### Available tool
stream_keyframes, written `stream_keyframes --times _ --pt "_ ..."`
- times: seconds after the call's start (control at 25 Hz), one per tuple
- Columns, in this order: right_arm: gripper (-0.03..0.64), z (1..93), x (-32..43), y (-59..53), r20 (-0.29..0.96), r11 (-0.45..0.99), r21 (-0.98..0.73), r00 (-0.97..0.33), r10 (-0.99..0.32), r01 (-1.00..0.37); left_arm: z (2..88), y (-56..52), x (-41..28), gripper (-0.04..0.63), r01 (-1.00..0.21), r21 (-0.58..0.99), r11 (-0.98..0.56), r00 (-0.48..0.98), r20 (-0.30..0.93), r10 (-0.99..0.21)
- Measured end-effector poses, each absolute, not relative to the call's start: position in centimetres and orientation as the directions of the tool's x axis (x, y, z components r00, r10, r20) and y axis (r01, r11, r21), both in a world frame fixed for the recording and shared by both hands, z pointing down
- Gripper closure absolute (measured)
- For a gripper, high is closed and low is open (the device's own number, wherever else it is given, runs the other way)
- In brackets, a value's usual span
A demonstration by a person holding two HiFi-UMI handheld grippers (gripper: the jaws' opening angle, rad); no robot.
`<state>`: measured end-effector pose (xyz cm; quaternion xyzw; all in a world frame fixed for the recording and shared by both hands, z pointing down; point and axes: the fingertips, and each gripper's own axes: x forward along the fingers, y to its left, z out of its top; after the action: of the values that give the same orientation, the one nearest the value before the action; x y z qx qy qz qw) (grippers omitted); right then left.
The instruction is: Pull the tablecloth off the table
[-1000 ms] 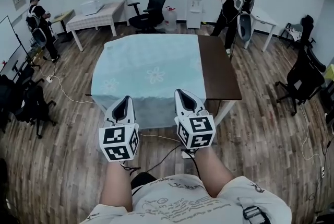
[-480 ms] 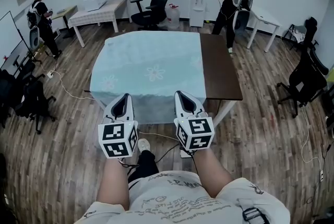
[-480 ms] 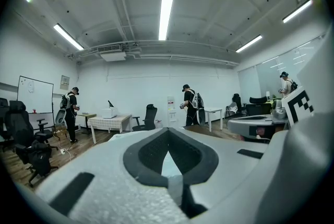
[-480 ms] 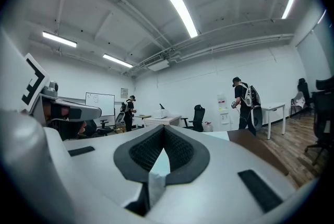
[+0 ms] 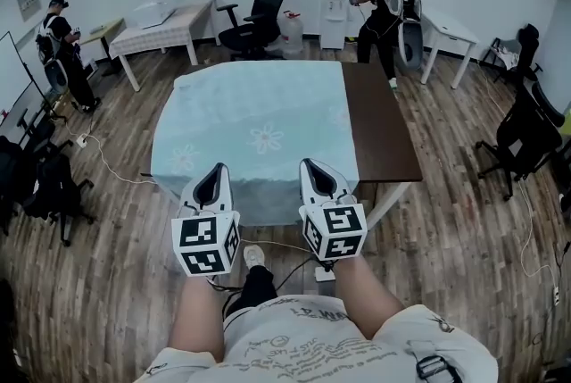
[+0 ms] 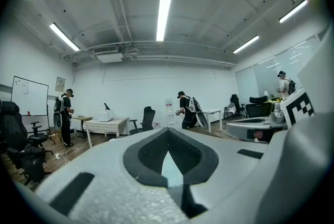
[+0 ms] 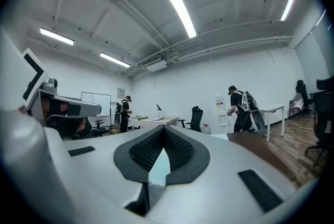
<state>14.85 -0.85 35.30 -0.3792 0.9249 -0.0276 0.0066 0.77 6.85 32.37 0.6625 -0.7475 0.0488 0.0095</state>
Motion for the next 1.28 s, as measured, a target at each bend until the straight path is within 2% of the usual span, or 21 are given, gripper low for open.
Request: stream_keyframes --times 0.48,0.88,1.08,1.28 --pt "0.604 36.3 6.2 -13.1 0.012 0.666 -0.049 -0.667 -0.745 -0.744 34.4 -6.3 -8.7 0.584 -0.999 -0.012 0.052 -0.053 0.064 -0.997" --pt "0.604 38.2 -2.4 -22.9 0.079 0.653 -0.058 -0.655 -0.751 -0.755 37.0 -17.0 -16.7 0.584 -0.999 0.046 -0.021 0.027 0.126 -0.992" --pt "0.604 39.0 -5.6 -27.7 0.099 0.61 -0.081 -0.616 -0.782 -0.788 38.7 -21.3 -19.3 0.584 -0.998 0.002 -0.064 0.063 0.172 -0.983" --pt "0.604 39.9 -8.5 -31.8 0.138 0.576 -0.069 -0.579 -0.803 -0.815 39.3 -25.8 -24.1 0.584 -0.997 0.043 -0.065 0.072 0.193 -0.979"
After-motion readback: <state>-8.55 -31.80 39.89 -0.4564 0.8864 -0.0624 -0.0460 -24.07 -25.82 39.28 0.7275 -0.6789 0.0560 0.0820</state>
